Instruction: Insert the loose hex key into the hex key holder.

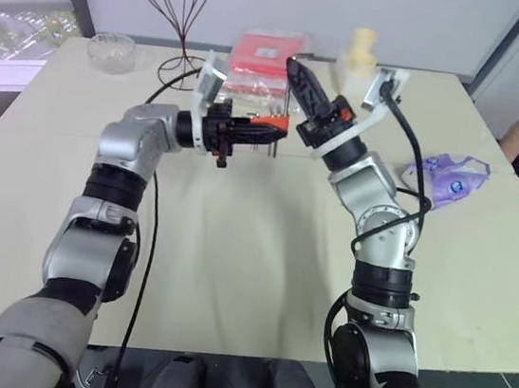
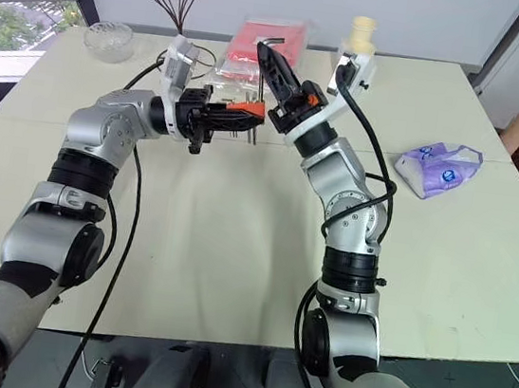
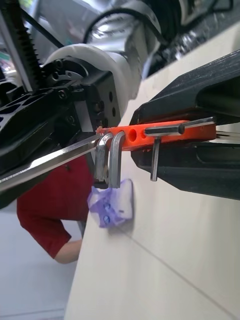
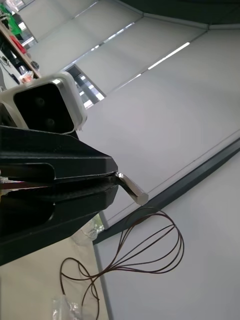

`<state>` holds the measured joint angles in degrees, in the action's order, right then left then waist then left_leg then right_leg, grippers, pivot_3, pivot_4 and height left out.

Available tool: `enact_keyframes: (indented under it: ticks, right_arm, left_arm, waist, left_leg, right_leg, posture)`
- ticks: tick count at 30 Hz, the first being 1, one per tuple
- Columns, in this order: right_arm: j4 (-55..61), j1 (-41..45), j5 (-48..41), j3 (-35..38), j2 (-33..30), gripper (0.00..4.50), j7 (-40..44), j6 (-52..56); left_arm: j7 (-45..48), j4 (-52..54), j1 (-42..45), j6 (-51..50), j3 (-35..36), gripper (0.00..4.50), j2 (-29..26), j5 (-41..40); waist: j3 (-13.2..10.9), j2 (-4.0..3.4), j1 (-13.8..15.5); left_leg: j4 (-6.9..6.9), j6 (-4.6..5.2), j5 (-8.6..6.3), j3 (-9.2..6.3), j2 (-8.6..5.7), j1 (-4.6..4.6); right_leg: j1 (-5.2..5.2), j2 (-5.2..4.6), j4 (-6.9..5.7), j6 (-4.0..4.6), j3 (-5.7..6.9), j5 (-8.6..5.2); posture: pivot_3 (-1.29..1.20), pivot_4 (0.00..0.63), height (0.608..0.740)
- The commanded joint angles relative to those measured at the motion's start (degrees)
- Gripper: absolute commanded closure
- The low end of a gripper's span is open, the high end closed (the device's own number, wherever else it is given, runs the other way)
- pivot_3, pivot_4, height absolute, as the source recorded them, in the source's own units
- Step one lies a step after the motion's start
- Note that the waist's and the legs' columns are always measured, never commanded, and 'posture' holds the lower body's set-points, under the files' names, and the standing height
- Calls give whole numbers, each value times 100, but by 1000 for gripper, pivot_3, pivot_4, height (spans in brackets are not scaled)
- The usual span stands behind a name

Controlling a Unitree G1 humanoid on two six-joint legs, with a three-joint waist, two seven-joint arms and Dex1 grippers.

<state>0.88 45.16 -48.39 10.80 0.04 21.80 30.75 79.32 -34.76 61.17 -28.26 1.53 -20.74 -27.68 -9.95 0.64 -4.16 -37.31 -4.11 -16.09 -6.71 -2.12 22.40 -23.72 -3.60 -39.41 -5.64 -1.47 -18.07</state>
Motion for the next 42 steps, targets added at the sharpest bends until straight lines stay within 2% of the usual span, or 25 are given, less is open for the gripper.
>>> enact_keyframes:
  ticks: [1,13,20,21,22,23,27,32,36,42]
  right_arm:
    - [30,-60,117,-100,-98,4446,155,-59]
    - [-1,-242,160,-427,-645,4446,968,262]
    - [-90,-234,246,-341,-734,4446,928,197]
    - [-120,-215,247,-312,-728,3789,905,179]
    - [-136,-201,248,-283,-721,3409,889,173]
    - [-141,-194,252,-265,-721,2789,876,167]
    - [98,-311,276,-317,-914,934,905,320]
    - [762,-727,-3,-216,-1196,934,878,690]
    - [979,-949,-172,80,-1238,934,448,820]
    - [1640,-1369,-517,-10,-1364,934,416,1180]
  left_arm:
    - [-33,396,242,-219,395,4500,-82,-422]
    - [-130,425,261,-58,349,4500,-133,-309]
    - [-58,382,241,101,281,4500,-165,-162]
    - [-55,374,236,102,282,4500,-163,-160]
    - [-56,372,226,107,281,4500,-159,-160]
    - [-56,372,212,120,275,4500,-158,-155]
    - [-59,364,167,166,249,4500,-168,-114]
    - [-67,390,81,189,219,4500,-221,-43]
    - [-30,532,-160,224,91,4500,-288,56]
    - [-130,981,-610,52,-28,4500,-311,29]
  waist:
    - [0,0,-4]
    - [0,0,2]
    - [0,0,3]
    - [1,1,0]
    - [0,1,3]
    - [0,1,6]
    - [0,1,12]
    - [0,1,17]
    - [0,1,9]
    - [0,1,17]
  left_leg:
    - [0,0,0,0,0,0]
    - [0,0,0,0,0,0]
    - [0,0,0,0,0,0]
    - [0,0,0,0,0,0]
    - [-1,0,0,0,1,0]
    - [-1,0,0,1,1,0]
    - [-2,0,0,0,0,1]
    - [-4,0,0,0,0,1]
    - [-4,0,0,-1,0,1]
    - [-2,1,0,-1,3,1]
  right_leg:
    - [0,0,0,0,0,0]
    - [0,0,0,0,0,0]
    - [0,0,0,0,0,0]
    - [0,0,0,0,0,0]
    - [1,0,0,0,0,0]
    - [0,0,0,0,0,0]
    - [1,-2,0,0,0,0]
    - [2,-3,1,0,0,0]
    - [2,-3,1,0,0,0]
    - [1,0,0,0,0,0]
  posture:
    - [0,150,740]
    - [0,150,740]
    - [0,150,740]
    - [0,150,740]
    - [0,150,740]
    - [0,150,740]
    - [0,150,740]
    - [0,150,740]
    - [0,150,740]
    - [0,150,740]
